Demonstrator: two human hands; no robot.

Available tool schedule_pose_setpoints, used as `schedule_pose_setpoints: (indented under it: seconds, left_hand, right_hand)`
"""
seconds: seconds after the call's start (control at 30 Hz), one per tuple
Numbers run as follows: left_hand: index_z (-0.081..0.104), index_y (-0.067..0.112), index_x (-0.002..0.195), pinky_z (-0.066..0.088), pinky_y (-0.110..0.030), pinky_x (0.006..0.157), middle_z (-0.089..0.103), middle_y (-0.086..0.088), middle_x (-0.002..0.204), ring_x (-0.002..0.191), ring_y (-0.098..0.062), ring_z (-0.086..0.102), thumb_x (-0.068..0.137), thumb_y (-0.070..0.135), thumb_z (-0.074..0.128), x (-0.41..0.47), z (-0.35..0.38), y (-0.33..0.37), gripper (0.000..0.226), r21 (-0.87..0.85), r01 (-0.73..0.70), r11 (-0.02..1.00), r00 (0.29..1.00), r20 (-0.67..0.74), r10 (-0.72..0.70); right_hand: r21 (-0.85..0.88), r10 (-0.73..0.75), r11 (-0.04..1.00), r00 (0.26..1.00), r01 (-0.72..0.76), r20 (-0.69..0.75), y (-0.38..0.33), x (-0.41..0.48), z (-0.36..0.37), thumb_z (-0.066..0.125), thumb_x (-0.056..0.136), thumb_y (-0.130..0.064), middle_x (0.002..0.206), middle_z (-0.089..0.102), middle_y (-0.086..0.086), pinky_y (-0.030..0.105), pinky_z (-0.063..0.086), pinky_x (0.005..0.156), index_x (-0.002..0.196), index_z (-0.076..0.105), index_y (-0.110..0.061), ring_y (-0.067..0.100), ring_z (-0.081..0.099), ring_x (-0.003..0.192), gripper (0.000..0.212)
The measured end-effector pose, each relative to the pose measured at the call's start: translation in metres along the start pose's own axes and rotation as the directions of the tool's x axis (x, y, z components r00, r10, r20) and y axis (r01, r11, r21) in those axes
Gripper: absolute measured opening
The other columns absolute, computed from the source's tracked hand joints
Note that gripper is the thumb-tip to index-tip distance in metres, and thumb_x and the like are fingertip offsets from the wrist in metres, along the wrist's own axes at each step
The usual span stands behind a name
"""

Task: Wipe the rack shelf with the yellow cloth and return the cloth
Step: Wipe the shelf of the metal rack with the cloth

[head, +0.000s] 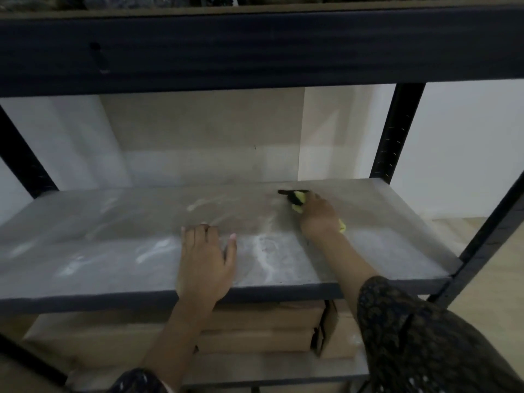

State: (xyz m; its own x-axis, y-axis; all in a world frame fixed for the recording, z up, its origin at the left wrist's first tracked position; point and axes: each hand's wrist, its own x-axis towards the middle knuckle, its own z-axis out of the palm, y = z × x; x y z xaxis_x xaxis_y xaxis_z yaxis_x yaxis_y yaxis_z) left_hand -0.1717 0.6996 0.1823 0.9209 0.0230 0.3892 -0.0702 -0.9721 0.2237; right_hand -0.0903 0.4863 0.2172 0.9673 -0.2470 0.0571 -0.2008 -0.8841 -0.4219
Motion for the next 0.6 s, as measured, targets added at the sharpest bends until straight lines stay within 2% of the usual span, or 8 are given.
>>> schedule_pose_setpoints:
  seconds: [0.1, 0.17, 0.2, 0.27, 0.33, 0.4, 0.5, 0.6]
  left_hand:
    - [0.055, 0.005, 0.123, 0.015, -0.043, 0.120, 0.053, -0.014, 0.127, 0.126, -0.027, 0.040, 0.096, 0.054, 0.017, -0.002, -0.002, 0.001, 0.067, -0.028, 0.013, 1.000, 1.000, 0.000, -0.013]
    - [0.054, 0.005, 0.125, 0.015, -0.043, 0.120, 0.053, -0.013, 0.127, 0.127, -0.026, 0.039, 0.095, 0.052, 0.019, -0.003, -0.004, 0.000, 0.065, -0.034, 0.016, 0.999, 1.000, 0.005, -0.016]
    - [0.053, 0.005, 0.125, 0.015, -0.044, 0.120, 0.052, -0.013, 0.128, 0.127, -0.027, 0.039, 0.094, 0.052, 0.018, -0.003, -0.004, 0.000, 0.066, -0.032, 0.013, 0.999, 1.000, 0.005, -0.013]
    - [0.052, 0.004, 0.126, 0.013, -0.044, 0.120, 0.052, -0.014, 0.128, 0.127, -0.028, 0.038, 0.094, 0.053, 0.015, -0.002, -0.004, 0.000, 0.070, -0.022, 0.015, 1.000, 1.000, 0.009, -0.015]
    - [0.052, 0.004, 0.127, 0.011, -0.043, 0.121, 0.051, -0.015, 0.129, 0.128, -0.028, 0.037, 0.093, 0.054, 0.014, -0.002, -0.003, 0.001, 0.072, -0.011, 0.025, 1.000, 1.000, 0.013, -0.024]
    - [0.050, 0.005, 0.129, 0.010, -0.042, 0.121, 0.048, -0.015, 0.132, 0.131, -0.029, 0.035, 0.093, 0.055, 0.013, -0.002, -0.001, 0.001, 0.072, -0.012, 0.033, 0.999, 0.999, 0.024, -0.033]
    - [0.047, 0.006, 0.131, 0.011, -0.041, 0.121, 0.045, -0.014, 0.136, 0.134, -0.028, 0.031, 0.093, 0.056, 0.012, 0.000, 0.000, 0.000, 0.072, -0.020, 0.039, 0.999, 0.998, 0.043, -0.038]
    - [0.047, 0.006, 0.131, 0.009, -0.041, 0.121, 0.045, -0.014, 0.136, 0.133, -0.028, 0.031, 0.093, 0.056, 0.015, 0.000, 0.001, 0.000, 0.070, -0.027, 0.042, 0.999, 0.998, 0.046, -0.041]
  right_hand:
    - [-0.016, -0.271, 0.962, 0.960, 0.273, 0.069, -0.028, -0.026, 0.017, 0.046, 0.095, -0.013, 0.133, 0.051, 0.018, 0.035, 0.042, 0.091, 0.135, 0.039, -0.004, 0.034, 0.051, 0.119, 0.042]
    - [0.080, -0.390, 0.921, 0.911, 0.382, 0.136, -0.030, -0.032, 0.013, 0.048, 0.097, -0.020, 0.127, 0.055, 0.017, 0.033, 0.042, 0.084, 0.131, 0.045, -0.005, 0.034, 0.054, 0.112, 0.038]
    - [0.180, -0.388, 0.915, 0.909, 0.360, 0.154, -0.025, -0.030, 0.005, 0.050, 0.097, -0.027, 0.121, 0.059, 0.016, 0.033, 0.042, 0.080, 0.127, 0.049, -0.006, 0.034, 0.056, 0.107, 0.036]
    - [0.277, -0.286, 0.926, 0.956, 0.256, 0.071, -0.006, -0.011, -0.009, 0.054, 0.094, -0.039, 0.113, 0.064, 0.014, 0.033, 0.044, 0.077, 0.119, 0.056, -0.011, 0.033, 0.060, 0.102, 0.038]
    - [0.262, -0.058, 0.962, 0.997, 0.071, -0.057, 0.025, 0.015, -0.021, 0.054, 0.094, -0.039, 0.113, 0.065, 0.015, 0.036, 0.046, 0.080, 0.117, 0.057, -0.011, 0.034, 0.061, 0.103, 0.037]
    - [0.158, 0.106, 0.984, 0.987, -0.086, -0.119, 0.046, 0.030, -0.020, 0.051, 0.096, -0.034, 0.114, 0.063, 0.017, 0.040, 0.046, 0.083, 0.118, 0.054, -0.005, 0.035, 0.060, 0.103, 0.036]
    - [-0.024, 0.085, 0.996, 0.979, -0.091, -0.186, 0.036, 0.037, -0.004, 0.046, 0.097, -0.017, 0.117, 0.060, 0.019, 0.041, 0.046, 0.090, 0.118, 0.050, 0.000, 0.035, 0.058, 0.108, 0.028]
    - [-0.047, -0.041, 0.998, 0.984, 0.034, -0.176, -0.005, 0.032, 0.018, 0.042, 0.099, -0.019, 0.123, 0.058, 0.017, 0.038, 0.044, 0.092, 0.120, 0.050, -0.002, 0.032, 0.055, 0.114, 0.028]
